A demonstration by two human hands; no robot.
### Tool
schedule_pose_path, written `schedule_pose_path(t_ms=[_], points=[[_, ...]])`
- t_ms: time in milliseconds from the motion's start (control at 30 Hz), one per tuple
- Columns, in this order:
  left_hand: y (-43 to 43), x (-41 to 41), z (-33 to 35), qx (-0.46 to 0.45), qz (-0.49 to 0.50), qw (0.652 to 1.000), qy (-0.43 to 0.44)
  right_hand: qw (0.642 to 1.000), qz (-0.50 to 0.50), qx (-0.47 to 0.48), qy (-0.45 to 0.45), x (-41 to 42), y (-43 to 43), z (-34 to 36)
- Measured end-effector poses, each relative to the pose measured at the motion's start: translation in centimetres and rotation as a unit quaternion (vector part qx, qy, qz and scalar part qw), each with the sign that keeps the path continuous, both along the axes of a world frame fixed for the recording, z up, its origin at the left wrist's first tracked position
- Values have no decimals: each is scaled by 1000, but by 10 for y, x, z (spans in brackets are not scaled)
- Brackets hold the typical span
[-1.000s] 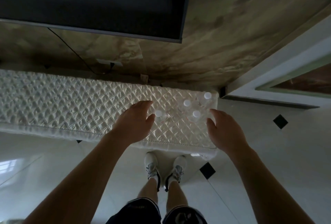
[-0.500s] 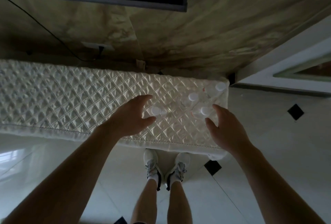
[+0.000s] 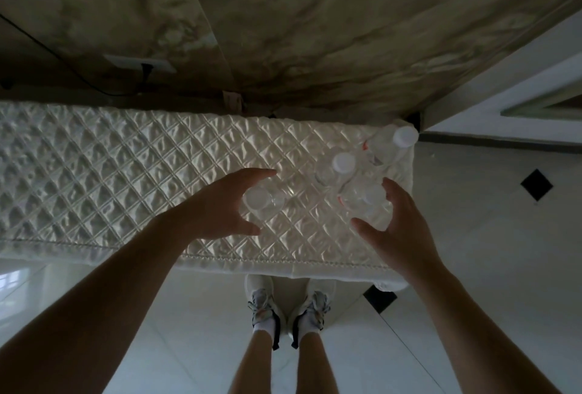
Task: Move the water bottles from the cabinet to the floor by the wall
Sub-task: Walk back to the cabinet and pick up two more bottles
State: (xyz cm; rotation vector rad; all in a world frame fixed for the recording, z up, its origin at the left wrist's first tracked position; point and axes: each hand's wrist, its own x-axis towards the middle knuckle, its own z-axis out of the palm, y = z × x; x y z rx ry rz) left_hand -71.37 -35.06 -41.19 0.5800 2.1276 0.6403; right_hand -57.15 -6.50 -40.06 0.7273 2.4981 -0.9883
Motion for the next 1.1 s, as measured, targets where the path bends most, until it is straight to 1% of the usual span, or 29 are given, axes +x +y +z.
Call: schedule_pose_path(t_ms=[167, 300, 433, 567, 667, 833, 1100], points=[[2, 0, -22, 18, 5, 1000, -1, 999, -26, -27, 23, -1, -3, -20], [4, -3, -29, 28, 12, 999, 14, 998, -35, -17, 41, -2, -4, -27], [4, -2, -28, 32, 28, 999, 20, 998, -37, -3, 52, -4, -4, -30], [4, 4, -14, 39, 74, 996, 18, 997, -42, 4, 62, 0, -5, -20], [3, 8, 9, 53, 101, 993, 31, 997, -41, 6, 70, 5, -5, 0], [0, 13, 66, 74, 129, 987, 53, 995, -55, -3, 87, 10, -12, 53], [-8, 12, 166, 104, 156, 977, 106, 984, -77, -4, 161, 7, -35, 148]])
